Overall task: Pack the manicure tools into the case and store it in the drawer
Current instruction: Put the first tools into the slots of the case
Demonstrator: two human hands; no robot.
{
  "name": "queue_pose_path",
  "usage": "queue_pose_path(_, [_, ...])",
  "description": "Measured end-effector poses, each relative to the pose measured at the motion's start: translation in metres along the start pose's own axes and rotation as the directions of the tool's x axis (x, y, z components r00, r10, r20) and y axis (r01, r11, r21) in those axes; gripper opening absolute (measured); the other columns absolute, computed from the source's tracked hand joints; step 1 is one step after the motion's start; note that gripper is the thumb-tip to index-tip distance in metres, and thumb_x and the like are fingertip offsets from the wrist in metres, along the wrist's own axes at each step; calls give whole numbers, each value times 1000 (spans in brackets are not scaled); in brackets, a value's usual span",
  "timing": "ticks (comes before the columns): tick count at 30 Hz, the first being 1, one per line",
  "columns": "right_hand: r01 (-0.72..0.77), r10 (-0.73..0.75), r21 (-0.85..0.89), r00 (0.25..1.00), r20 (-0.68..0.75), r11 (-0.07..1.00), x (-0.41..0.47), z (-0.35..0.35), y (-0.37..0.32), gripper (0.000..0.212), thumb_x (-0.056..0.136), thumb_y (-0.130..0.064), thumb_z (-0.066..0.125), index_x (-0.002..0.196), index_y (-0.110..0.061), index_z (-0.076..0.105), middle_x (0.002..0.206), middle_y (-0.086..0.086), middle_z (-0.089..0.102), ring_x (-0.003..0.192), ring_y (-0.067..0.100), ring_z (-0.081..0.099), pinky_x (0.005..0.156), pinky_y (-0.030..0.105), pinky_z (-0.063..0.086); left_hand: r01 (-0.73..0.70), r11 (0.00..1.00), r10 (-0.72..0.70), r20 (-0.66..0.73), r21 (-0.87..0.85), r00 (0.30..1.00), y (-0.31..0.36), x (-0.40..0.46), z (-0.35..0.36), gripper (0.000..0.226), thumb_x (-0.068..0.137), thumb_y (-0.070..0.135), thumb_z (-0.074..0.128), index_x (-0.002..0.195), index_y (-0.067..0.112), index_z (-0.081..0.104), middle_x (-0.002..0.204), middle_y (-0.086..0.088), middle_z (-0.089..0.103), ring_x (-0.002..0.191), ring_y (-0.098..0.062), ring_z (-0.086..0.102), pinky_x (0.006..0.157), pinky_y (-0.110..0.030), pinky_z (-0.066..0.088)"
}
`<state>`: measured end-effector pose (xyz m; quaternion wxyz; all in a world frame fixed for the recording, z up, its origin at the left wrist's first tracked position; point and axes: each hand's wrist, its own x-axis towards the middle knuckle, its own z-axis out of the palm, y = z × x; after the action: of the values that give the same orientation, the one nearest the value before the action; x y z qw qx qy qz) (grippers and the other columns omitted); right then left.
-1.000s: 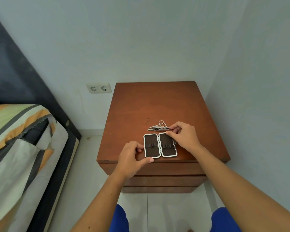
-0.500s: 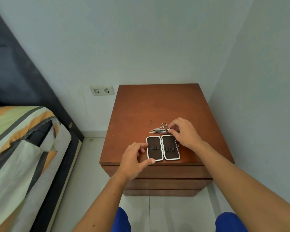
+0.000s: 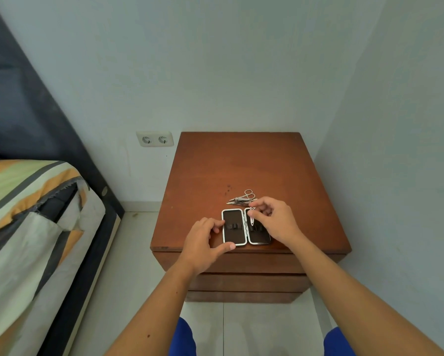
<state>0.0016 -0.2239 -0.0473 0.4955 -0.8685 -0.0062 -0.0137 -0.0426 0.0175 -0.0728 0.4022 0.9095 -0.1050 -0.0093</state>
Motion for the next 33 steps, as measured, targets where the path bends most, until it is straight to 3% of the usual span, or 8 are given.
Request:
queue_pose_path(9, [44,-34,-98,994,106,994,6,-5,8,21,85,-22,86,94,-35,72,79,-8,72,61,3,51,64,19,45,-1,1000,1,-7,-11,1000,-1,1,1,59,78,50,85,128,31,61,109,16,55,101,2,48,79,-16,42])
queue_pose_path(14, [39,-26,-118,993,114,992,7,-9,11,21,85,-21,86,96,-34,73,79,-10,72,63,4,52,67,24,49,1,1000,-1,-6,-8,1000,-2,0,1,59,79,51,85,129,31,60,111,17,56,103,1,48,81,-19,46])
queue_pose_path(18, [121,-81,-215,980,183,969,1,-10,9,20,86,-25,85,94,-40,73,92,-10,69,75,9,55,75,29,47,6,1000,-6,-9,2,1000,-2,0,2,60,78,53,84,129,32,60,111,17,55,102,1,49,82,-20,48])
queue_pose_path(20, [146,-94,-238,972,215,960,-3,-13,9,13,89,-31,82,97,-39,76,100,-12,64,83,7,55,77,25,46,2,1000,-2,-10,5,1000,-2,0,2,60,79,54,84,130,33,60,111,18,55,103,1,49,82,-21,48])
queue_pose_path(23, [184,-95,-285,949,301,941,-11,-18,10,35,84,-43,85,116,-34,74,112,-19,56,100,3,52,82,17,40,-7,1000,7,-14,14,1000,-3,1,2,60,78,54,83,130,34,59,111,20,55,103,2,49,82,-22,49])
queue_pose_path(26, [210,-109,-306,942,316,929,-19,-18,10,48,82,-41,86,127,-31,71,118,-18,53,111,12,47,93,25,42,-12,1000,13,-18,17,1000,-4,1,3,61,78,54,84,130,35,59,111,20,55,104,3,49,82,-22,50])
queue_pose_path(29, [215,-111,-306,939,325,927,-23,-19,11,47,84,-38,85,128,-29,70,120,-16,53,111,13,45,94,25,39,-19,1000,19,-13,12,1000,-5,1,3,61,78,55,83,130,35,59,112,20,56,104,3,49,82,-23,50])
queue_pose_path(33, [206,-136,-262,955,262,943,-11,-18,1,28,88,-39,80,115,-36,73,110,-19,62,100,3,50,83,20,38,-25,1000,25,-17,2,1000,-5,1,3,60,78,53,84,129,34,60,110,19,55,103,2,49,83,-22,48])
